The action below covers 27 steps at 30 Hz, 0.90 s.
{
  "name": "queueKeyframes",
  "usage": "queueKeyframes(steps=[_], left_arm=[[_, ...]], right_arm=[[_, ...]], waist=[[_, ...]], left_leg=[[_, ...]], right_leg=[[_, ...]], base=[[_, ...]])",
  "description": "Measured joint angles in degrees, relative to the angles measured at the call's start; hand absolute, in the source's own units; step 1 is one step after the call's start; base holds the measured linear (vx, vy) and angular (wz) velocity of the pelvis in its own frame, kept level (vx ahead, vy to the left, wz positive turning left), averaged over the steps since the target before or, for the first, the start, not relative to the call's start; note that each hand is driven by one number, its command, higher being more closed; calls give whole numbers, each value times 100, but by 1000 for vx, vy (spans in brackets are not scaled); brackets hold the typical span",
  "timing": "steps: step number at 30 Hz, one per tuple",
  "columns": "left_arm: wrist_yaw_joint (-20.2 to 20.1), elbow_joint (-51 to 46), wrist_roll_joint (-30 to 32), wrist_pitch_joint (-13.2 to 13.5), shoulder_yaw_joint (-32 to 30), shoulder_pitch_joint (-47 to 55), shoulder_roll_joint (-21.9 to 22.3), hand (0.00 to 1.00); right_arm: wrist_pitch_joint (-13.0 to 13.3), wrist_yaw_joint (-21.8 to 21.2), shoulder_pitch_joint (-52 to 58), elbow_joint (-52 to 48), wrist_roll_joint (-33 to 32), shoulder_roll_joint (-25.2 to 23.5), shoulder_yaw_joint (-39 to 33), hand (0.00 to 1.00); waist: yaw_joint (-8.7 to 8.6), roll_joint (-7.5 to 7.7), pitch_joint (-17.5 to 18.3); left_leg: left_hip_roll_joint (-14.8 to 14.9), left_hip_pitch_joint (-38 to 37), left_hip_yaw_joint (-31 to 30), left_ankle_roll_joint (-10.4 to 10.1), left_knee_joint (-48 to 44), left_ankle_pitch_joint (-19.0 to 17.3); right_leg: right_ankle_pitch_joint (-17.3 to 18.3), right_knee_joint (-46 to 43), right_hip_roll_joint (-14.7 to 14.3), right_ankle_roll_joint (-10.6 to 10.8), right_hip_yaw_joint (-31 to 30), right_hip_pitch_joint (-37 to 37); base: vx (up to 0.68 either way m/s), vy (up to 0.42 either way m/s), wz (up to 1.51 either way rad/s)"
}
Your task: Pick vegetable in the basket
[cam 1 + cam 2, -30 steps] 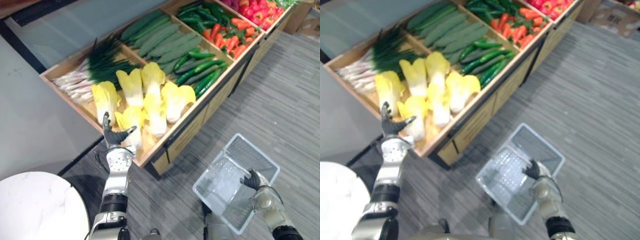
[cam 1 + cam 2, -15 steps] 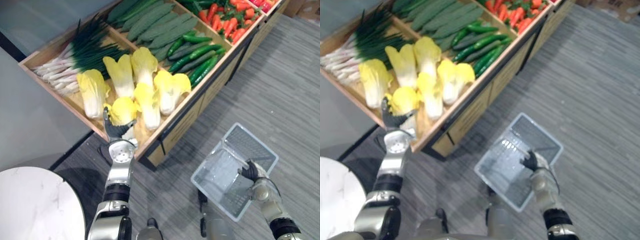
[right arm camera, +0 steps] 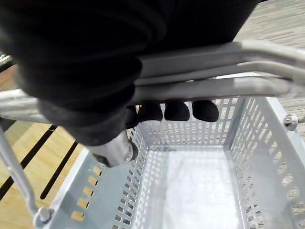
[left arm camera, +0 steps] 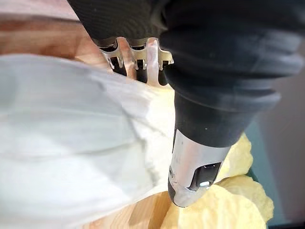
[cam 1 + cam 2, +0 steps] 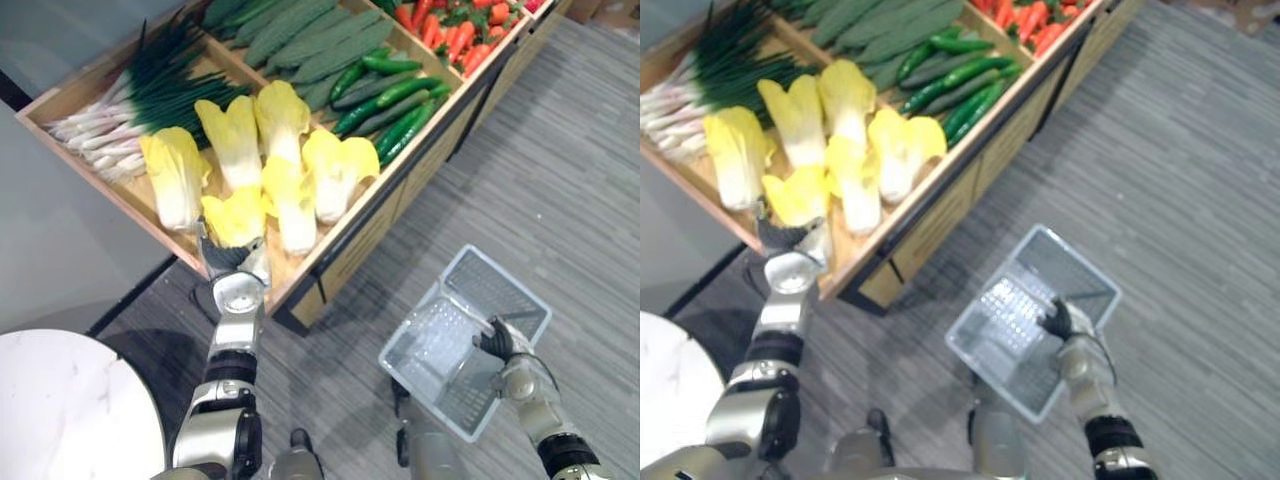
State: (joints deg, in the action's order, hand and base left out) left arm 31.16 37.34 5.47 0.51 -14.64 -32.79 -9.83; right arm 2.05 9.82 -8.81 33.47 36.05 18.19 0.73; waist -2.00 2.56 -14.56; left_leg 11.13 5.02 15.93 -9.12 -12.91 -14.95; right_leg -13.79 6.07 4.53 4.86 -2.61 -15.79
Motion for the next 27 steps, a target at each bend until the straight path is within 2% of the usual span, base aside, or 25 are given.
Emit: queueKeyframes(steps=[4,19,20,26,27], left_arm=[[127,193,167,0,-137,-88,-73,0],[190,840,441,39,36,-634,-288,0],[221,865,447,42,42,-670,-290,100],[240,1166,605,45,9,-870,-438,100],[239,1197,677,44,-36,-877,-444,100]], right_arm=[[1,90,-109,1,-4,0,88,100],[116,170,-353,2,-13,0,435,100],[116,170,-373,2,-13,0,435,100],[126,190,-505,2,-51,0,526,100],[132,195,-518,2,-58,0,564,100]], waist=[[-98,4,-57],[-85,47,-123],[-85,46,-143],[-74,82,-166],[-74,133,-193]], left_leg=[[2,-27,63,-1,63,4],[2,248,75,-25,59,84],[8,249,74,-28,60,89],[23,303,140,-54,64,119],[26,303,160,-57,65,121]], right_leg=[[-9,0,-21,-6,-47,-21],[-56,0,2,-9,-79,-319],[-56,0,-4,-9,-79,-321],[-65,0,-31,12,-126,-423],[-66,0,-34,14,-136,-437]], base=[[40,-20,-7],[2,-17,0],[20,-35,1],[9,-29,-4],[-1,-35,-16]])
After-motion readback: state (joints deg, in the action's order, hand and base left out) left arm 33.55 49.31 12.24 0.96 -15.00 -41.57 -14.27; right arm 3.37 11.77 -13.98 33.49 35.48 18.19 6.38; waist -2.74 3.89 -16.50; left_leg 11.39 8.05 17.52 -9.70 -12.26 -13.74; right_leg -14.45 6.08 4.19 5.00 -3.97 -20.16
